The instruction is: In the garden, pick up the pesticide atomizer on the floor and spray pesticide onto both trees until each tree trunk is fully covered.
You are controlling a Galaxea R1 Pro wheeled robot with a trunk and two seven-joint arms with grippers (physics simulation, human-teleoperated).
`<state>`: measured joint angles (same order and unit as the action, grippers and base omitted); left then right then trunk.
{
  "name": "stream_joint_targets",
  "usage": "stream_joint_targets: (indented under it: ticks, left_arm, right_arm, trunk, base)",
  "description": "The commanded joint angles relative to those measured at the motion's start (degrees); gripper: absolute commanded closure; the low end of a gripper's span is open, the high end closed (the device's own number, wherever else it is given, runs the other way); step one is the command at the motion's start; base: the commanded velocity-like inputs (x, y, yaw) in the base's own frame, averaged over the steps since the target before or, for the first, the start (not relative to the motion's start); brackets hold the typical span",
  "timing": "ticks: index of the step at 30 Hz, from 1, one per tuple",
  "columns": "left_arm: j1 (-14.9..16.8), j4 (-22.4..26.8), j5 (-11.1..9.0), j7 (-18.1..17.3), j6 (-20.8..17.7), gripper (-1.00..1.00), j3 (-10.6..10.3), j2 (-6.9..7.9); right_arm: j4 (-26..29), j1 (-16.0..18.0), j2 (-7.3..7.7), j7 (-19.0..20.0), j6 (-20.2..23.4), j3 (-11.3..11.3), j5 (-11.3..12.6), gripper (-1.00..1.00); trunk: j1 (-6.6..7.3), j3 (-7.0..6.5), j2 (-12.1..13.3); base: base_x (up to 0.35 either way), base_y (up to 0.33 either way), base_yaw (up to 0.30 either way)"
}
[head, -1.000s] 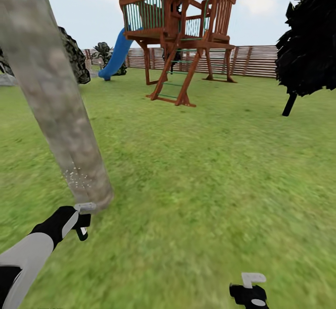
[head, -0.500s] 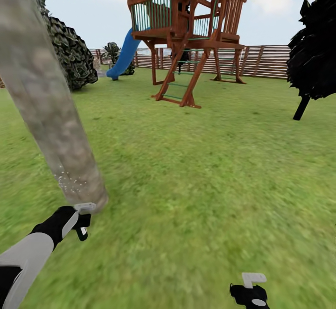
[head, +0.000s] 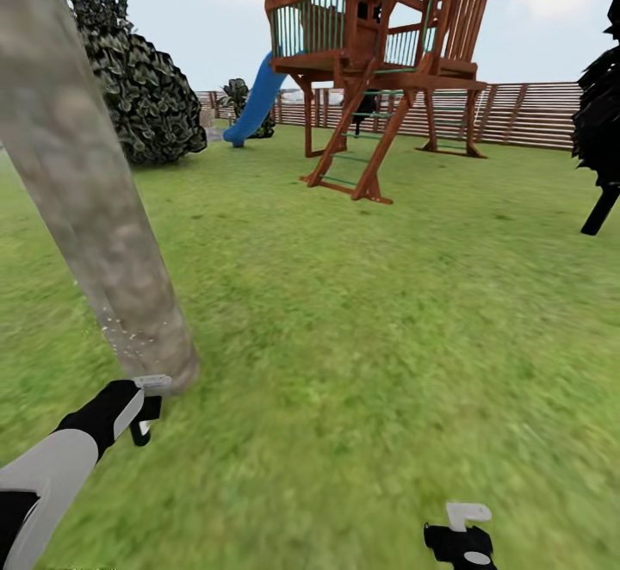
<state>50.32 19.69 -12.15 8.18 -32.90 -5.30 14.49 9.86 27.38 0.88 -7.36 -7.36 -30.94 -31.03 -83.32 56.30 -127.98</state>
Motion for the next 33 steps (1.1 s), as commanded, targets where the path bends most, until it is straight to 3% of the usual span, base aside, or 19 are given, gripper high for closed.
stream_joint_targets:
  ticks: [1,9,19,23,33]
  left_arm:
    - [0.04,0.1,-0.64,0.66,-0.29,1.0,-0.45,0.02]
    - [0.04,0.17,-0.75,0.35,-0.32,1.0,-0.42,-0.19]
    - [0.04,2.71,-0.9,0.28,-1.18,1.0,-0.06,-1.33]
    - [0.04,3.67,-0.86,0.34,-1.2,1.0,-0.1,-2.76]
    - [0.04,4.15,-0.85,0.34,-1.2,1.0,-0.07,-2.83]
  right_arm:
    - [-0.11,0.05,0.0,-0.11,-0.28,-0.44,-0.52,-1.0]
    - [-0.11,0.05,0.0,-0.11,-0.28,-0.44,-0.52,-1.0]
    - [-0.11,0.05,0.0,-0.09,-0.28,-0.44,-0.52,-1.0]
    - [-0.04,0.05,0.07,-0.1,-0.28,-0.47,-0.52,-1.0]
    - [-0.09,0.05,0.01,-0.11,-0.28,-0.44,-0.52,-1.0]
  trunk:
    - [-0.01,0.05,-0.02]
    - [-0.01,0.05,-0.02]
    - [-0.01,0.05,-0.02]
    - [-0.01,0.05,-0.02]
    - [-0.01,0.05,-0.02]
  base:
    - [0.177,-0.279,0.275]
    - [0.165,-0.26,0.275]
    - [0.042,-0.038,0.26]
    - [0.211,-0.16,0.039]
    - [0.188,-0.21,0.007]
